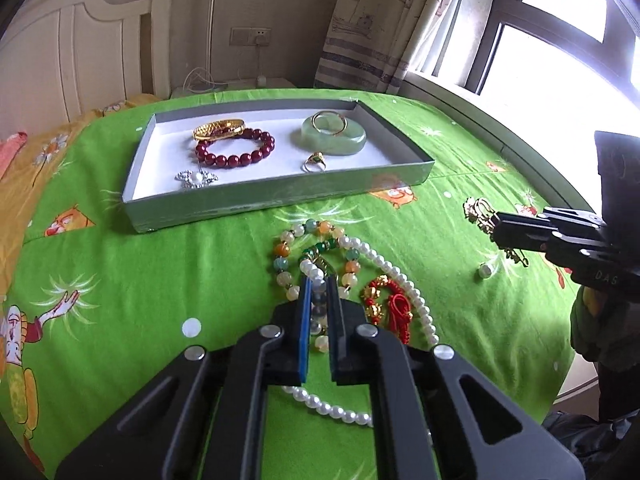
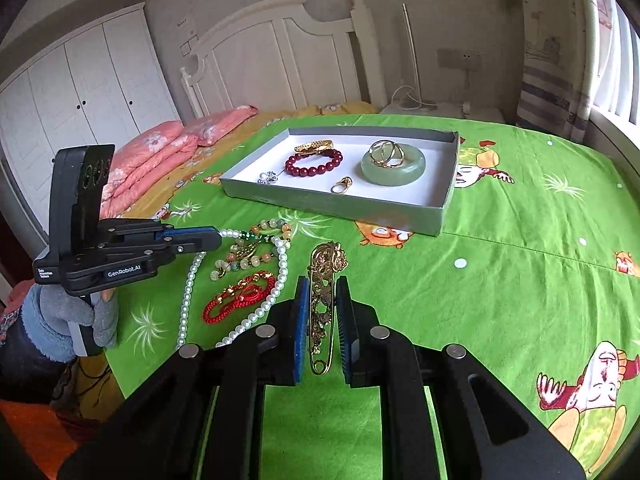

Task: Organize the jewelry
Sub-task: 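Grasp the gold safety-pin brooch with the right tool while the left tool grasps the pearl necklace, then carry the pin and pearl necklace into the white box and open both tools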

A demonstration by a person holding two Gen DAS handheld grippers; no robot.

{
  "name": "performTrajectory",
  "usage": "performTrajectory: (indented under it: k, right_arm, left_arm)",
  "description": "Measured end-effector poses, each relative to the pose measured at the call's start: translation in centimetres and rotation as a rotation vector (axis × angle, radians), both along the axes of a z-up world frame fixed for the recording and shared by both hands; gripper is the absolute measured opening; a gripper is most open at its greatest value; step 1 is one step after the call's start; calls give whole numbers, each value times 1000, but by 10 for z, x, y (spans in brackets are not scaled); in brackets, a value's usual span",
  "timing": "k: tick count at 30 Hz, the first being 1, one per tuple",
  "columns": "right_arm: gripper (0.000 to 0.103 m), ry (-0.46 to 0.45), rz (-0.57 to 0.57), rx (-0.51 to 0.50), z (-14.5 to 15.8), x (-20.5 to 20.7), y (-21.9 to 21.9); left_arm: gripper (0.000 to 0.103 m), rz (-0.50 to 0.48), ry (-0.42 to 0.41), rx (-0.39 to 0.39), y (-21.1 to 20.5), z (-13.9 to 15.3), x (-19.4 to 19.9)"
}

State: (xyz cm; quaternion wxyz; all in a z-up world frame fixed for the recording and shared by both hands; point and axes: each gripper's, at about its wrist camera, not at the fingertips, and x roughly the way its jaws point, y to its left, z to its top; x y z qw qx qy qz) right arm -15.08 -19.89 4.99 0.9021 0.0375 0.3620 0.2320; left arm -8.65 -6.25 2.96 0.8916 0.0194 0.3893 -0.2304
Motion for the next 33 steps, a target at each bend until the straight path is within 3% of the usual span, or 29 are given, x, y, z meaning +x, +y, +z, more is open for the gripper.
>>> performTrajectory:
  k: [14, 23, 33]
  right_arm:
    - [14, -103, -24, 18, 40, -10, -12]
    - [14, -147, -11, -16, 60, 2, -6]
    - [14, -119, -1, -27, 59, 31, 1]
  left_arm:
    - [7, -69, -233, 15, -24, 108, -23]
    - [7, -95, -312, 46, -41, 151, -18]
    - [7, -105, -344, 48, -51, 192, 5]
